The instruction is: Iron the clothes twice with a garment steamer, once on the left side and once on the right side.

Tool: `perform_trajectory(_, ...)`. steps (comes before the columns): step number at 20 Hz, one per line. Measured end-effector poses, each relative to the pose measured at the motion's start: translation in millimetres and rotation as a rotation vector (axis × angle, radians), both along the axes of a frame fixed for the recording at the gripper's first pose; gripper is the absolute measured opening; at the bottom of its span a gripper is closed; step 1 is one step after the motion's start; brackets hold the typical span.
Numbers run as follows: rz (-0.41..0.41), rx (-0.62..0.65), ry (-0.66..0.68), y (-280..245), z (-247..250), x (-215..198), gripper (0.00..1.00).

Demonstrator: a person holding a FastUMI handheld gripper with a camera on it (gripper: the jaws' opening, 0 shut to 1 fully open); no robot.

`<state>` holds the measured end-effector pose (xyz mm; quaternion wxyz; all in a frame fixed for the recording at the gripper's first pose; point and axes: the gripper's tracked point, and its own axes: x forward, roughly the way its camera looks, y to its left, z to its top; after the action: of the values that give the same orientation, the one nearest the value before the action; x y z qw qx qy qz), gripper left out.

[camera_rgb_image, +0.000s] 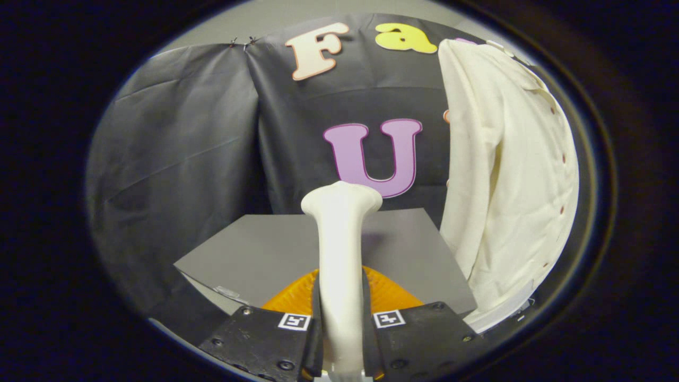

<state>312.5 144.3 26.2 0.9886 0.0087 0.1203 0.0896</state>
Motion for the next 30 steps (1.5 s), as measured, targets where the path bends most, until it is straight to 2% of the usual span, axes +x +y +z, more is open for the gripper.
perform_trajectory(8,0.018,0.003,-0.142,-69,92,-60,0.29)
perform_trajectory(11,-0.028,0.022,-0.207,-113,132,-74,0.29)
perform_trajectory(15,-0.136,-0.004,-0.301,-178,175,-80,0.29)
perform_trajectory(19,-0.214,-0.039,-0.292,-223,171,-66,0.28)
perform_trajectory(30,-0.210,-0.009,-0.187,-242,117,-35,0.29)
